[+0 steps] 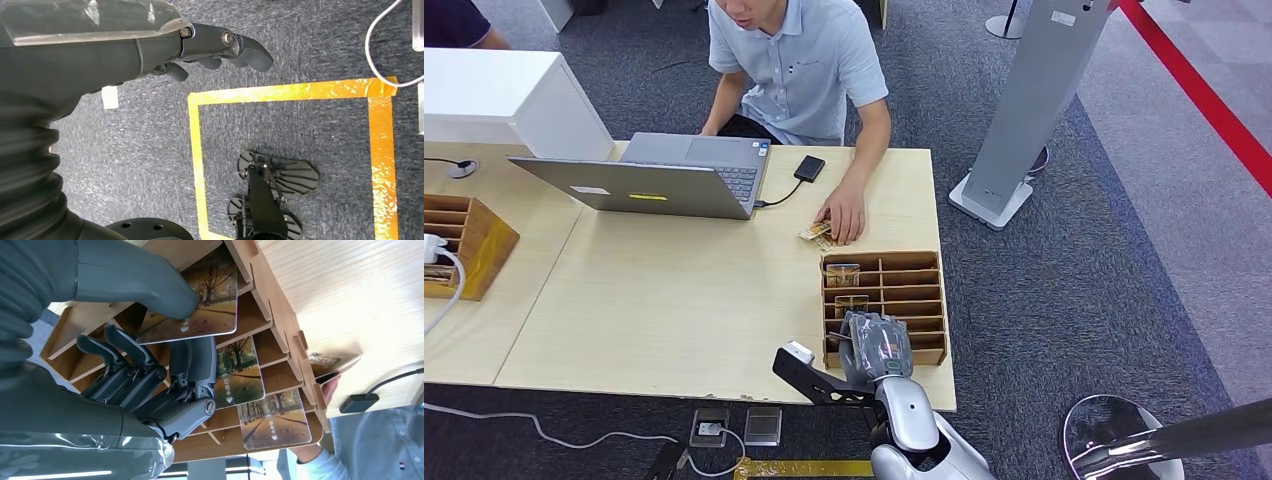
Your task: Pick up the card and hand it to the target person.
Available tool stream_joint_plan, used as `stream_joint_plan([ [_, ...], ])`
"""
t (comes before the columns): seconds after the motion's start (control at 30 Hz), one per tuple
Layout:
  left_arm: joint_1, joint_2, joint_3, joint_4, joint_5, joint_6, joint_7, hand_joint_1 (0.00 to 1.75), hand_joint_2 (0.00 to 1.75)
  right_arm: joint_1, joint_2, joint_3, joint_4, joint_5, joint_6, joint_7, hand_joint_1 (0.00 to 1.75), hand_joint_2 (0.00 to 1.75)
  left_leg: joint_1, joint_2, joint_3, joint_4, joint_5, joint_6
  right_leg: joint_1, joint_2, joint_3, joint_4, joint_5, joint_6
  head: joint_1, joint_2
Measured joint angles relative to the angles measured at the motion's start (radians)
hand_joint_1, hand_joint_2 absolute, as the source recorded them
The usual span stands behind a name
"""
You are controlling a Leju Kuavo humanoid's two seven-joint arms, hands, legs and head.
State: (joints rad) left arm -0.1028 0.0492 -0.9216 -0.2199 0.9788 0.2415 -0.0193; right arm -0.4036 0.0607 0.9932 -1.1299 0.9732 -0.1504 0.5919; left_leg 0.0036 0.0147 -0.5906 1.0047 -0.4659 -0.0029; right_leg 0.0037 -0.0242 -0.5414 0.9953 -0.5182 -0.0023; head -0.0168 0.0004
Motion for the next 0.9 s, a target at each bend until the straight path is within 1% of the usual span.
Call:
stream_joint_plan([
  [0.27,0.000,0.000,0.000,0.000,0.010,0.008,0.002,0.00,1.75,0.000,-0.002,0.001,-0.009,0.000,-0.010,-0.001,1.75,1.75,0.000,0.000,0.000,0.000,0.000,0.000,0.000,0.000,0.000,0.000,0.000,0.000,0.000,0.000],
  [0.43,0.000,0.000,0.000,0.000,0.011,0.007,0.002,0.00,1.75,0.001,-0.024,-0.003,-0.077,-0.003,-0.013,0.010,1.75,1.75,0.000,0.000,0.000,0.000,0.000,0.000,0.000,0.000,0.000,0.000,0.000,0.000,0.000,0.000],
  [0.53,0.001,0.000,0.000,0.000,0.011,0.002,0.002,0.00,1.75,0.005,-0.048,-0.014,-0.145,0.005,-0.012,0.028,1.75,1.75,0.000,0.000,0.000,0.000,0.000,0.000,0.000,0.000,-0.001,0.000,0.000,0.000,0.000,0.000],
  [0.67,0.002,0.000,0.000,0.000,0.010,-0.004,0.001,0.00,1.75,0.018,-0.095,-0.043,-0.256,0.026,-0.010,0.055,1.75,1.75,0.000,0.000,0.000,0.000,0.000,0.000,0.000,0.000,-0.001,0.000,0.000,0.000,0.000,0.000],
  [0.9,0.003,0.001,-0.002,0.000,0.002,-0.013,0.001,0.00,1.75,0.033,-0.158,-0.089,-0.398,0.051,-0.010,0.072,1.75,1.75,0.000,0.001,0.000,0.000,0.000,0.000,0.000,0.001,-0.001,0.000,0.000,0.000,0.000,0.000],
])
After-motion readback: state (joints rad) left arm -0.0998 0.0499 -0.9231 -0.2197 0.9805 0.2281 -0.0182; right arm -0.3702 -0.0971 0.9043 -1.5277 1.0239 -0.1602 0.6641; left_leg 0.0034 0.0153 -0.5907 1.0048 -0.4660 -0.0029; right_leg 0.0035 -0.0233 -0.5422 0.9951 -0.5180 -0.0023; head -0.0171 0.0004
